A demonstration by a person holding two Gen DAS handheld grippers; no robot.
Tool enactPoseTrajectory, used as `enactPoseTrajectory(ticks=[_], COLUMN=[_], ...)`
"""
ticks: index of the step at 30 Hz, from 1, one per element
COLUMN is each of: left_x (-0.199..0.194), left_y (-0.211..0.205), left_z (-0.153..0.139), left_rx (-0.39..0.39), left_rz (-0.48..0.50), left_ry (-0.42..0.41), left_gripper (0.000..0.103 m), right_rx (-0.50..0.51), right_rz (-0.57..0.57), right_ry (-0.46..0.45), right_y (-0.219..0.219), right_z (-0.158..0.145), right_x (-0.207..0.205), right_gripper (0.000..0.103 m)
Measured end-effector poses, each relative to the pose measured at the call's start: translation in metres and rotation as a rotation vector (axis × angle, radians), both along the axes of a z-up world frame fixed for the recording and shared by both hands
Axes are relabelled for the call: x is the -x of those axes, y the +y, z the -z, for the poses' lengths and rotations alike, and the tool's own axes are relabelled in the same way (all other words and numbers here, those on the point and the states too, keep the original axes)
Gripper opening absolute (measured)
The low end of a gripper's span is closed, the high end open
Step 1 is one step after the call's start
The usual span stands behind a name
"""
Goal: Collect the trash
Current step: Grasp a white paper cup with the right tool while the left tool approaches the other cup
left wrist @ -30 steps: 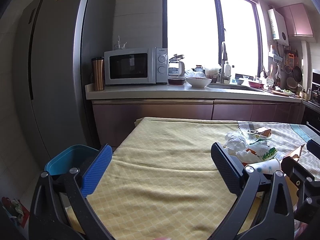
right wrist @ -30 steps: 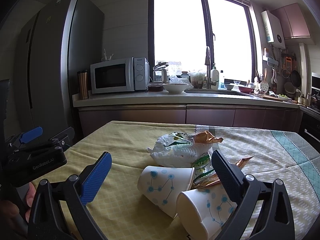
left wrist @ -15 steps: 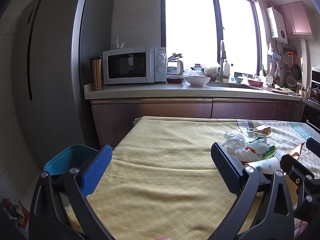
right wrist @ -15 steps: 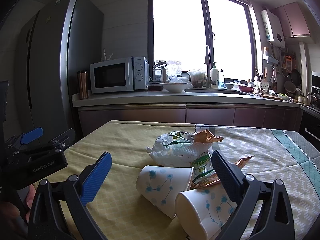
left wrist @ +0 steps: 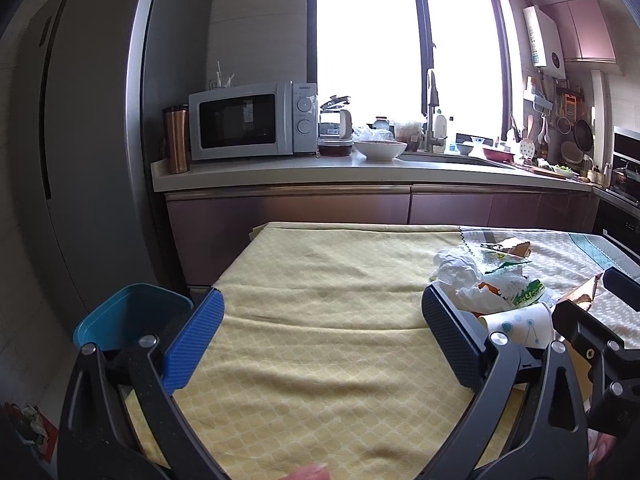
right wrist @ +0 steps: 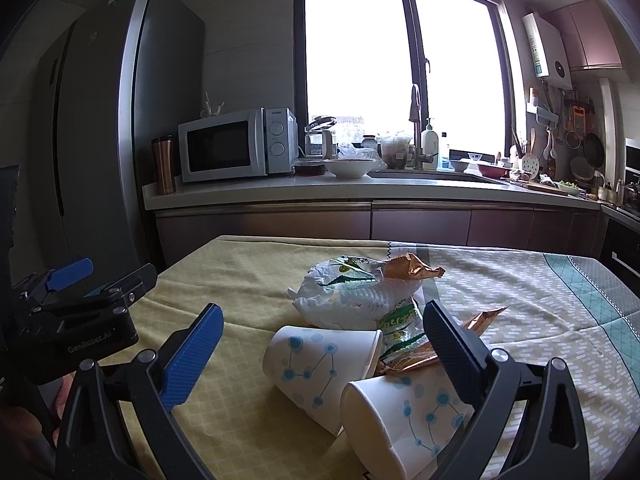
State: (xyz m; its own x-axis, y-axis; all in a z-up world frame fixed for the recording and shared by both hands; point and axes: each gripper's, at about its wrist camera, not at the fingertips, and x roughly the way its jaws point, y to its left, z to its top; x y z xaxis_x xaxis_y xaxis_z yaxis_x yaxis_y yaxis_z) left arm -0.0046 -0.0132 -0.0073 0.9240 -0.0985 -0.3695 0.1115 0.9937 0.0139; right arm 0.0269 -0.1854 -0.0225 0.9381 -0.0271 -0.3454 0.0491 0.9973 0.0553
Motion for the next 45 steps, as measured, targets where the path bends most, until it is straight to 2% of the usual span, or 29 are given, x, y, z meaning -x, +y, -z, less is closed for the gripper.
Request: enactPoseTrajectory(ticks=[3, 11, 14, 17, 24, 28, 30, 33, 36, 39, 41, 45], left_x=[-0.005, -0.019, -0.020, -0.022, -0.030, -0.034, -0.035, -0.030, -0.013, 0.002, 0.005, -0.001], left_y=[-0.010, -0.048, -0.064, -0.081, -0.099, -0.100, -0.098, -0.096, -0.102, -0.117, -0.127, -0.138], left_z=[0.005, 0.025, 0.032, 0.038, 0.049, 0.052, 0.052, 0.049, 0.045, 0.048, 0.053, 0.059], left_rx=[-0.002, -0.001, -0.019, -0.043, -0.058, -0.063, -0.065, -0.063, -0.090, -0.148, -0.197, -0.243], left_rz=[0.062, 0.314, 0.380, 0.438, 0.498, 0.485, 0.465, 0.469, 0.523, 0.566, 0.553, 0.481], left_ry=[0.035, 0.151, 0.162, 0.188, 0.263, 0.288, 0.296, 0.296, 0.258, 0.233, 0.226, 0.243], left_gripper=[0.097, 0.097, 0.096, 0.090, 0.080, 0.072, 0.072, 0.079, 0.088, 0.090, 0.090, 0.091], right_rx=[-0.008, -0.022, -0.016, -0.006, -0.027, -0.039, -0.049, -0.072, -0.097, -0.123, -0.143, -0.153], right_rz=[0.019, 0.059, 0.050, 0.042, 0.032, 0.024, 0.021, 0.018, 0.015, 0.013, 0.009, 0.004], right_ry=[0.013, 0.102, 0.146, 0.183, 0.221, 0.216, 0.211, 0.199, 0.200, 0.195, 0.191, 0.185], right_y=[-0.011, -0.044, -0.047, -0.049, -0.058, -0.061, -0.064, -0.068, -0.073, -0.078, -0.080, -0.081], right_z=[0.002, 0.018, 0.028, 0.037, 0.047, 0.046, 0.044, 0.042, 0.042, 0.042, 0.042, 0.043], right_x=[0.000, 0.008, 0.012, 0.015, 0.019, 0.021, 0.022, 0.023, 0.022, 0.022, 0.022, 0.023], right_gripper=[0.096, 0.096, 0.090, 0.081, 0.054, 0.035, 0.028, 0.013, 0.009, 0.007, 0.007, 0.007])
